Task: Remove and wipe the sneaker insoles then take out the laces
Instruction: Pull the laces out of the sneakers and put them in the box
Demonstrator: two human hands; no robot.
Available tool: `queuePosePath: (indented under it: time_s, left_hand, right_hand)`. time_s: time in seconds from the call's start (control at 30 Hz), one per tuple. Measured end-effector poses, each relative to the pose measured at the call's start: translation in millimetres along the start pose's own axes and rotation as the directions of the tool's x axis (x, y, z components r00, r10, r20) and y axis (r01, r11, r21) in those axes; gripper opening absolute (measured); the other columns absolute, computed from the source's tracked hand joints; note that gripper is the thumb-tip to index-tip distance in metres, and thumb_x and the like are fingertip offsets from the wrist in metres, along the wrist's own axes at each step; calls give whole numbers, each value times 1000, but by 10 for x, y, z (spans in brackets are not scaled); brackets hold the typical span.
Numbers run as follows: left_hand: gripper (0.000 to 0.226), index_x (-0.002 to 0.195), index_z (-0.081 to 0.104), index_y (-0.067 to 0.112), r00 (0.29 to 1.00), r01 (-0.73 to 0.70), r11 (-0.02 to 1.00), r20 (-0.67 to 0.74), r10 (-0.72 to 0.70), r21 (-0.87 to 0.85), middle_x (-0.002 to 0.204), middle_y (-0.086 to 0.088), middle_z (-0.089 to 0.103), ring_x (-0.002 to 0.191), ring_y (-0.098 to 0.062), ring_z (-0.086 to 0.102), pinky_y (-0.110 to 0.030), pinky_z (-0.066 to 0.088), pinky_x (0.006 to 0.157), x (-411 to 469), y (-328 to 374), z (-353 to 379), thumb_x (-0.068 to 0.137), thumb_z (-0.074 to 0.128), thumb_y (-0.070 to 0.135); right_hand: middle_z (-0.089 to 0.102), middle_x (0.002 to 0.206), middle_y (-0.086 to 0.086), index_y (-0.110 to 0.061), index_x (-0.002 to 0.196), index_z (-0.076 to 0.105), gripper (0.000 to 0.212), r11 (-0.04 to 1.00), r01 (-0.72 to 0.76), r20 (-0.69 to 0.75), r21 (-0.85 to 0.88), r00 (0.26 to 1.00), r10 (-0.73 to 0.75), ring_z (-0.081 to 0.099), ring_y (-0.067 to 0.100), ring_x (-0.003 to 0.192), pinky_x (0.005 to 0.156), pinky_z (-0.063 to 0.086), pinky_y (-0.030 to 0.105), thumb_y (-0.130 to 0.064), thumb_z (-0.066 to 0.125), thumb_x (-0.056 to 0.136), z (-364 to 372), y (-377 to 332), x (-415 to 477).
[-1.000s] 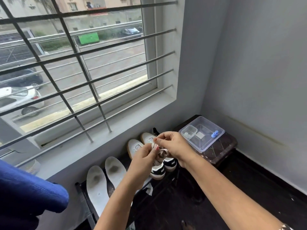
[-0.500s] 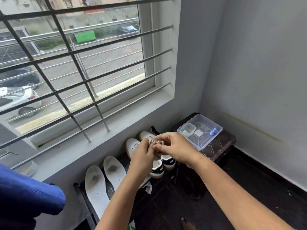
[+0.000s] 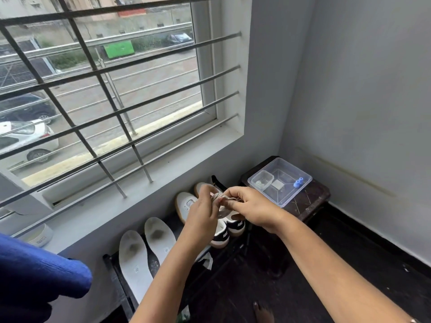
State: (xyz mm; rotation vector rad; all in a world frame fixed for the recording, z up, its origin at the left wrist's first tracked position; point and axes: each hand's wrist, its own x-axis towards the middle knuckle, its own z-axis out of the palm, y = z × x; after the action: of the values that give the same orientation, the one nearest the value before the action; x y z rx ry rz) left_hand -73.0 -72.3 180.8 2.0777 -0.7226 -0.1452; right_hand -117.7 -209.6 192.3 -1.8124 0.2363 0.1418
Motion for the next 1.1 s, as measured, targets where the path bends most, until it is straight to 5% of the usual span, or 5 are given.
queuePosePath:
  time_s: [0.23,0.43,0.63,0.93,1.1]
  left_hand:
    - [26,74,39,30,998,62,998,-14,-63,-25,73,3,58,75,-24,60,-39,52,71,24,-25,149,99,39,27]
    - [25,85,53,12,903,426,800,148,-403,-423,94,-16,61,80,-22,64,-35,59,69,69,-7,276,102,36,22]
    - [23,104,56,4,850,521,570,330,-410,-635,96,-13,58,84,-16,59,-23,58,59,73,52,339,101,38,18]
    - [20,94,59,4,836,548,577,398,-377,-606,90,-11,61,81,-14,62,-24,58,66,206,29,564,99,45,19]
    - [10,92,61,11,857,510,650,392,-333,-563,82,-4,65,72,-7,66,-23,57,65,405,13,853,95,52,10]
  right_hand:
    - [60,96,8,-6,101,58,10,961,-47,165,272,986,2,59,13,94,78,49,22,-12,57,92,-76,105,-76]
    - [59,96,-1,-22,103,55,28,945,194,-283,-263,921,-268,60,9,76,70,51,17,-19,72,80,29,301,-40]
    - [63,87,-12,-20,95,64,9,811,367,-266,-455,813,-517,60,-1,81,74,50,15,-17,64,87,-88,431,-121]
    - [66,78,-8,-19,90,63,7,849,334,-348,-409,803,-483,64,5,74,66,53,20,-25,61,89,-255,638,-105]
    - [67,73,-7,-13,90,58,6,979,167,-540,-121,816,-206,64,2,70,66,52,18,-13,54,93,-379,893,66]
